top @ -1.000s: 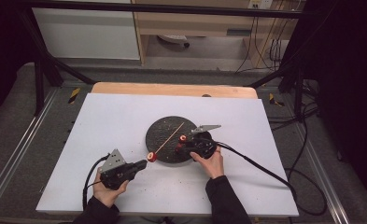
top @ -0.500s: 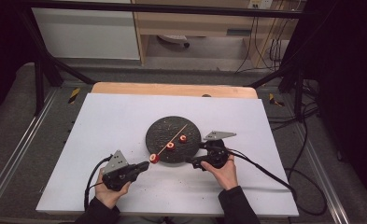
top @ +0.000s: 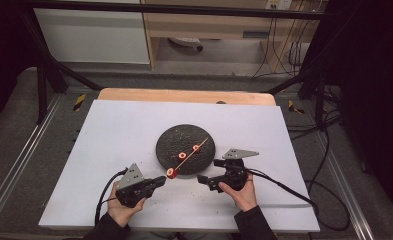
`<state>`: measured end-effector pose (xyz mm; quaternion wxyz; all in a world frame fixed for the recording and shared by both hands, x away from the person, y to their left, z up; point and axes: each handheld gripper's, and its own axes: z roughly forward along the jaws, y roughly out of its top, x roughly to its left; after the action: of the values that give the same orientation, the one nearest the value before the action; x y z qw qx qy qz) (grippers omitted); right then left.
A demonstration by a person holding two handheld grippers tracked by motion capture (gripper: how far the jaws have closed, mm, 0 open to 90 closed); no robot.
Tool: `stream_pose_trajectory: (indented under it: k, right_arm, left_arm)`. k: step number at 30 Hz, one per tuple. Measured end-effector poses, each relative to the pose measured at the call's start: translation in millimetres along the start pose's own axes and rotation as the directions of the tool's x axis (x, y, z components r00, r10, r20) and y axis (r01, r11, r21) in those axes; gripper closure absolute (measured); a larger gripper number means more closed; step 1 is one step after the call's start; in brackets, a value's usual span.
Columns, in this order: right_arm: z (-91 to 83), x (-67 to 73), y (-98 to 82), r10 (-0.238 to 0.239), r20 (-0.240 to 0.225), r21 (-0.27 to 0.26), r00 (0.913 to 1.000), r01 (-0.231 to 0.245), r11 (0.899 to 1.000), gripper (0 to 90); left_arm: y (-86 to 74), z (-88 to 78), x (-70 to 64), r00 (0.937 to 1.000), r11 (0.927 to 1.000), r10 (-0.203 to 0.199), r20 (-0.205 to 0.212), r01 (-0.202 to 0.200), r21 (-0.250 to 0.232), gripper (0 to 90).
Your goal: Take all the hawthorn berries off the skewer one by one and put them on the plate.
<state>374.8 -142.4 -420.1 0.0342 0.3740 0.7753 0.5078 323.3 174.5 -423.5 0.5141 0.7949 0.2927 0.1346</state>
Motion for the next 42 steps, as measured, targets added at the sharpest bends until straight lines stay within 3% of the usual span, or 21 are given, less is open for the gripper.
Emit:
stream_pose_trajectory:
  k: [16, 21, 30, 33, 42]
  right_arm:
    - [9.3, 8.5, -5.1, 0.034, -0.106, -0.013, 0.9937, -0.036, 0.999, 11.4]
    - [12.2, 11.0, -6.4, 0.029, -0.131, -0.004, 0.9909, -0.030, 1.000, 20.0]
    - [18.2, 17.7, -8.0, -0.024, -0.192, 0.032, 0.9812, 0.031, 0.999, 36.8]
    - [17.9, 18.4, -7.9, -0.022, -0.215, 0.037, 0.9765, 0.031, 0.999, 44.6]
    - [18.4, 18.3, -8.3, -0.016, -0.258, 0.063, 0.9660, 0.033, 0.997, 57.4]
  left_arm:
    - [5.0, 20.4, -21.4, 0.9981, 0.9992, 0.037, 0.050, -0.038, 0.013, 88.2]
    - [6.0, 25.1, -27.0, 0.9969, 0.9988, 0.046, 0.064, -0.047, 0.017, 88.2]
    - [4.8, 28.8, -31.0, 0.9954, 0.9980, 0.055, 0.078, -0.057, 0.028, 88.2]
    - [4.2, 29.3, -31.2, 0.9952, 0.9980, 0.054, 0.082, -0.056, 0.030, 88.2]
    - [3.9, 29.7, -31.2, 0.9945, 0.9976, 0.058, 0.087, -0.061, 0.032, 88.2]
